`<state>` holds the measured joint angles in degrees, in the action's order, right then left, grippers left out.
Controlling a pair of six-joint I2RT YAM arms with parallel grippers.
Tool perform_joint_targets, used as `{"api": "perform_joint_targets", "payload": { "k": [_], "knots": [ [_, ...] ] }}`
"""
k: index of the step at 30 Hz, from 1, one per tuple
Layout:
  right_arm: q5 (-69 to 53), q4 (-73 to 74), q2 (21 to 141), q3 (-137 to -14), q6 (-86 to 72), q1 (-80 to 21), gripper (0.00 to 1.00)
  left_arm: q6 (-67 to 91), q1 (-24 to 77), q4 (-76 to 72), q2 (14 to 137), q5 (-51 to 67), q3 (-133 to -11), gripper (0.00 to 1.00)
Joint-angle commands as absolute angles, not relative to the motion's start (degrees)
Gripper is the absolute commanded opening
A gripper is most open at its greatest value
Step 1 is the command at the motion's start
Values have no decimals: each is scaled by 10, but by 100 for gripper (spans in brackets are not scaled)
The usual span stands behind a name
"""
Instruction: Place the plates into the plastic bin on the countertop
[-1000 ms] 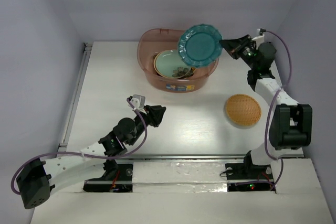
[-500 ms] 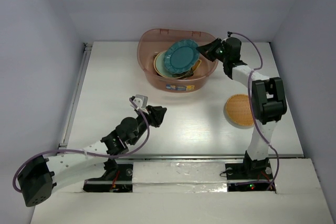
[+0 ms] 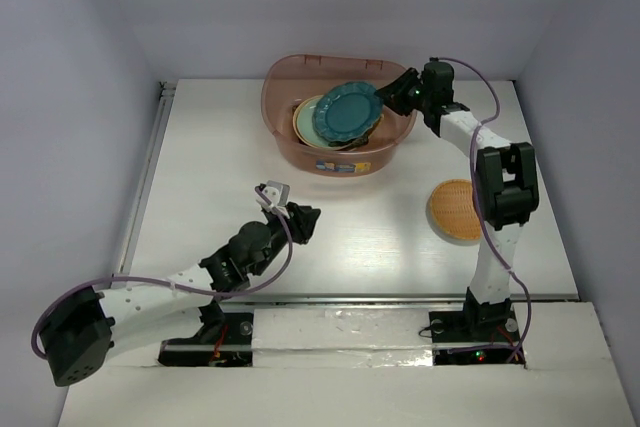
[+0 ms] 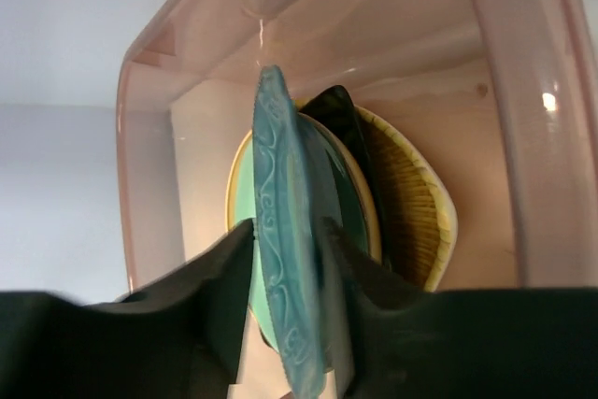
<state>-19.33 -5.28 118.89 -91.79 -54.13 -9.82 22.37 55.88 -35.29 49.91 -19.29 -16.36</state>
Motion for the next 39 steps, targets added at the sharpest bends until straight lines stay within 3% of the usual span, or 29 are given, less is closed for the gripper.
{"api": "perform_joint_targets", "payload": {
  "k": [1,5,8,17,19,21,22,23,28,32,34,39],
  "knots": [
    [-178,-10,1172,-971,-495,-104,42,220,562,-393,511,-181,-174,24],
    [-149,69,1165,-992,-441,-109,62,222,562,-399,527,-177,-178,24],
    [-122,82,1142,-988,-414,-109,70,227,562,-404,548,-170,-185,24],
    [-91,93,1071,-958,-358,-114,75,245,562,-405,627,-140,-222,24],
    [-95,89,1043,-946,-349,-114,70,247,562,-402,644,-131,-234,17],
    [-101,77,1019,-916,-339,-114,52,250,568,-397,666,-126,-250,10],
    [-103,71,1003,-902,-337,-114,33,251,568,-395,675,-125,-257,0],
    [-100,55,963,-883,-336,-114,2,251,575,-393,685,-123,-265,0],
    [-83,-63,786,-663,-359,-114,0,245,613,-349,781,-123,-353,0],
    [-34,-67,645,-545,-349,-114,0,251,627,-336,851,-107,-416,0],
    [7,-57,562,-499,-346,-114,0,251,628,-315,896,-98,-461,12],
    [26,-42,426,-444,-350,-114,5,262,634,-270,1006,-49,-576,27]
  ]
}}
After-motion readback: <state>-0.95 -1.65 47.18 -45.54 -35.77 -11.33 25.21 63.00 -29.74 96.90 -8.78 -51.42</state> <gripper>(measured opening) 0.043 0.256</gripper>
